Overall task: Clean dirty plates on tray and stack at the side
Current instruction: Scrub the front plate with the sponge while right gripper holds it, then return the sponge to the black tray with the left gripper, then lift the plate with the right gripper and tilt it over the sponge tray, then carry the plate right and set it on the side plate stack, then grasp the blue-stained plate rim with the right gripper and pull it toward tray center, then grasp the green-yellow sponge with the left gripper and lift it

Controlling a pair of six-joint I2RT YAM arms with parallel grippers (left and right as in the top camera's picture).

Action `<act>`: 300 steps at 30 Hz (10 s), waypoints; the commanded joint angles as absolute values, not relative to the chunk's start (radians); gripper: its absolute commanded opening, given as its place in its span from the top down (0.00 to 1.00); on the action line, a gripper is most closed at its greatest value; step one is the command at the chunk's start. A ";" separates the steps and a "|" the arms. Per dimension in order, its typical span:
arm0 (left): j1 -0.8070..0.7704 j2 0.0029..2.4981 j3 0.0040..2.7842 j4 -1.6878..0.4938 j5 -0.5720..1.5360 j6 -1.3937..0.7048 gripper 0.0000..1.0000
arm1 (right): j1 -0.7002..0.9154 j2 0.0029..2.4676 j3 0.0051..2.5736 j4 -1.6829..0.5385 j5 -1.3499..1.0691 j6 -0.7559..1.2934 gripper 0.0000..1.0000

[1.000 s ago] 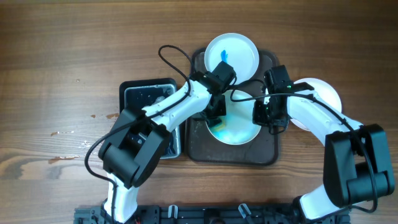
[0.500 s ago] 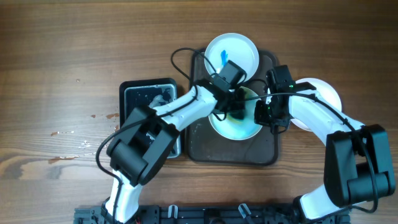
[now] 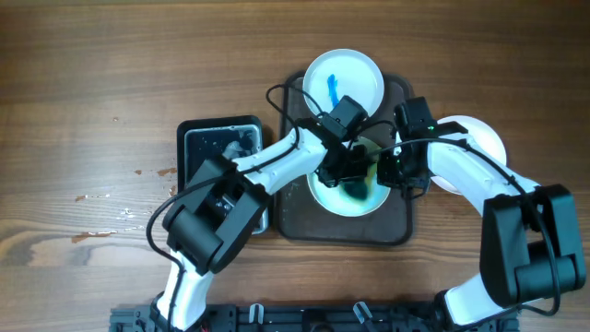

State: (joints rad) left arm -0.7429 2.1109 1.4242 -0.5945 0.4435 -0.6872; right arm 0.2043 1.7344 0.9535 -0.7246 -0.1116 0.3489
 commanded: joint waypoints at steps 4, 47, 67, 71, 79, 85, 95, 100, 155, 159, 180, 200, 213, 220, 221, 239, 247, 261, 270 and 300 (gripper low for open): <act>-0.673 2.128 1.384 -0.849 0.171 -0.724 0.96 | 0.208 1.781 0.917 -0.722 -0.044 0.332 0.95; -0.276 1.551 1.161 -0.993 -0.136 -0.658 0.34 | 0.226 1.584 1.196 -0.994 -0.071 0.211 0.96; 0.058 1.126 1.295 -1.221 -0.136 -0.658 0.00 | 0.738 1.853 1.660 -0.936 0.247 0.297 0.96; 0.058 1.129 1.295 -1.221 -0.136 -0.658 0.00 | 0.815 1.834 1.661 -0.871 0.499 0.289 0.96; 0.058 1.129 1.295 -1.221 -0.136 -0.658 0.00 | 1.043 1.821 1.661 -0.864 1.020 0.286 0.96; 0.058 1.129 1.295 -1.221 -0.136 -0.658 0.00 | 1.170 1.821 1.661 -0.834 1.264 0.218 0.96; 0.058 1.129 1.295 -1.220 -0.136 -0.658 0.00 | 1.267 1.821 1.661 -0.822 1.448 0.189 0.96; 0.058 1.129 1.295 -1.221 -0.136 -0.658 0.00 | 1.276 1.821 1.661 -0.815 1.448 0.183 0.96; 0.058 1.129 1.295 -1.221 -0.136 -0.658 0.00 | -0.059 1.558 1.661 -1.022 -0.326 0.343 0.96; 0.058 1.129 1.295 -1.221 -0.136 -0.658 0.00 | -0.355 1.581 1.580 -1.124 -0.255 0.336 0.96; 0.058 1.129 1.295 -1.221 -0.136 -0.658 0.00 | -0.453 1.481 1.371 -1.093 -0.331 0.229 0.59; 0.058 1.129 1.295 -1.221 -0.136 -0.658 0.00 | 0.166 2.110 1.531 -0.522 0.016 0.105 0.38; 0.058 1.129 1.295 -1.221 -0.136 -0.658 0.00 | 0.137 1.957 1.532 -0.676 -0.054 0.198 0.96; 0.058 1.129 1.295 -1.221 -0.136 -0.658 0.00 | 0.137 1.718 1.531 -0.787 -0.053 0.145 0.95; 0.058 1.129 1.295 -1.220 -0.136 -0.658 0.00 | 0.137 1.719 1.530 -0.796 -0.057 0.131 0.78; 0.058 1.129 1.295 -1.220 -0.136 -0.658 0.00 | 0.068 2.134 1.457 -0.505 -0.212 0.073 0.86; 0.058 1.129 1.295 -1.221 -0.136 -0.658 0.00 | 0.005 2.019 1.461 -0.625 -0.429 0.135 0.96; 0.058 1.129 1.295 -1.221 -0.136 -0.658 0.00 | 0.162 1.653 1.339 -1.080 -0.150 0.331 0.96; 0.058 1.129 1.295 -1.221 -0.136 -0.658 0.00 | 0.187 1.651 0.889 -0.591 -0.312 0.399 0.96; -0.144 1.502 1.140 -1.215 0.090 -0.667 0.06 | 0.176 1.299 1.111 -0.853 -0.245 0.212 0.56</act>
